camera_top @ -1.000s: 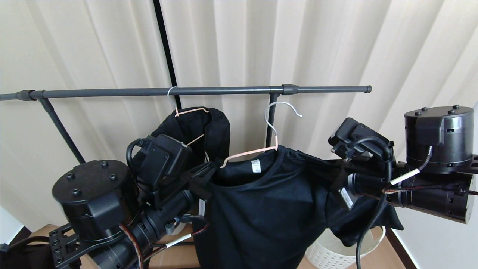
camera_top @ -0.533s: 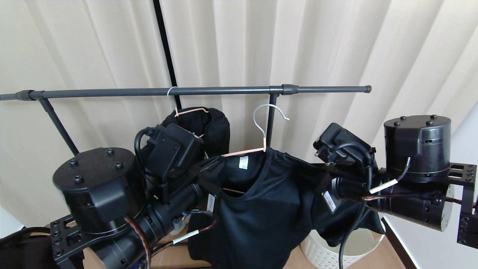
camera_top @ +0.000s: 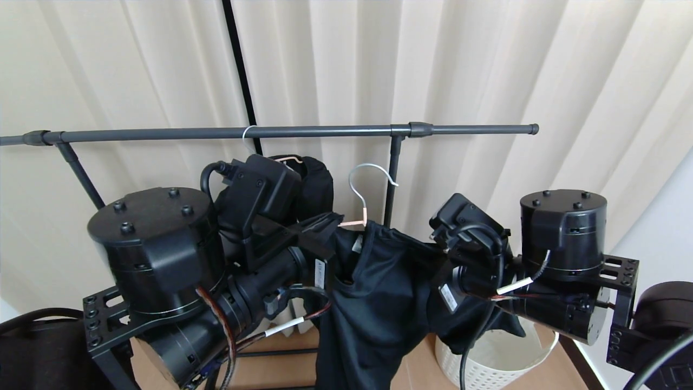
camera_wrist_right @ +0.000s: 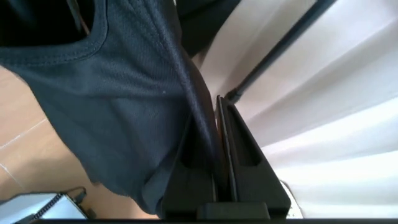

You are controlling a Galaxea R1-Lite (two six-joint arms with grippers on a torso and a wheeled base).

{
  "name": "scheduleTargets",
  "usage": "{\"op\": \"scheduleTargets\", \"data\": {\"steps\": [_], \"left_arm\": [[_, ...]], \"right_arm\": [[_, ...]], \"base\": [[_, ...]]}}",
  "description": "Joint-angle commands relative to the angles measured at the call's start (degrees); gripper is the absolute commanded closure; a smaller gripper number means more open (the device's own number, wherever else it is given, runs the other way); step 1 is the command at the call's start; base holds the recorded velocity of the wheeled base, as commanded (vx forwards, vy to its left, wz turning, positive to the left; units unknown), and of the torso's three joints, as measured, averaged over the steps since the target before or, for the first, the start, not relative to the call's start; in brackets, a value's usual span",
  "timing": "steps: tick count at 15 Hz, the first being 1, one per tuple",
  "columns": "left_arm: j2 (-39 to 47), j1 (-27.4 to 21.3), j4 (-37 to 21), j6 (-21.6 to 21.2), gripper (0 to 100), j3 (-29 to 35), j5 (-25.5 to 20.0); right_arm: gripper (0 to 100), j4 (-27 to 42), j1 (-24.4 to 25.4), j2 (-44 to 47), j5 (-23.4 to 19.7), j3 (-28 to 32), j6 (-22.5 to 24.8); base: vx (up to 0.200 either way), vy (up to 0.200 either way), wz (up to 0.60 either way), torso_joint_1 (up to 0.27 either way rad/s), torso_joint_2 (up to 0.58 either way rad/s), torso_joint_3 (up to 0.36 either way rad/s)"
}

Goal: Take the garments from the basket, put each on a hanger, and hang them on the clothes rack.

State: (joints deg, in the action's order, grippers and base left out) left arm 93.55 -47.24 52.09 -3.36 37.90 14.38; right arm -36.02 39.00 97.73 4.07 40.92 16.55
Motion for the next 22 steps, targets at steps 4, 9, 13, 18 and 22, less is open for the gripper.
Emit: {"op": "scheduleTargets", "data": {"steps": [4, 9, 13, 18, 22], "left_arm": [[0.05, -0.05, -0.23, 0.46, 100, 1.12, -0.32], [-0.30, 0.04, 0.03, 0.46, 100, -1.60, -1.90], [-0.83, 0.04, -0.06, 0.11, 0, -2.57, -2.96], [-2.58, 2.15, -0.06, 0.29, 0, -3.18, -2.78], [-6.89, 7.69, 0.03, 1.34, 0, -6.88, -4.45]], "right_arm": [[100, -6.34, 0.03, 3.25, -3.37, -2.43, -0.03], [100, -10.65, -3.14, 2.90, -8.73, -4.01, -0.12], [100, -10.73, -3.67, 2.73, -8.73, -3.83, -0.12], [100, -10.73, -5.78, 2.64, -8.73, -3.48, -0.12], [100, -10.56, -9.38, 2.02, -13.92, -4.01, 0.23]], "base": [[0.000, 0.000, 0.00, 0.000, 0.00, 0.000], [0.000, 0.000, 0.00, 0.000, 0.00, 0.000], [0.000, 0.000, 0.00, 0.000, 0.00, 0.000], [0.000, 0.000, 0.00, 0.000, 0.00, 0.000], [0.000, 0.000, 0.00, 0.000, 0.00, 0.000]]}}
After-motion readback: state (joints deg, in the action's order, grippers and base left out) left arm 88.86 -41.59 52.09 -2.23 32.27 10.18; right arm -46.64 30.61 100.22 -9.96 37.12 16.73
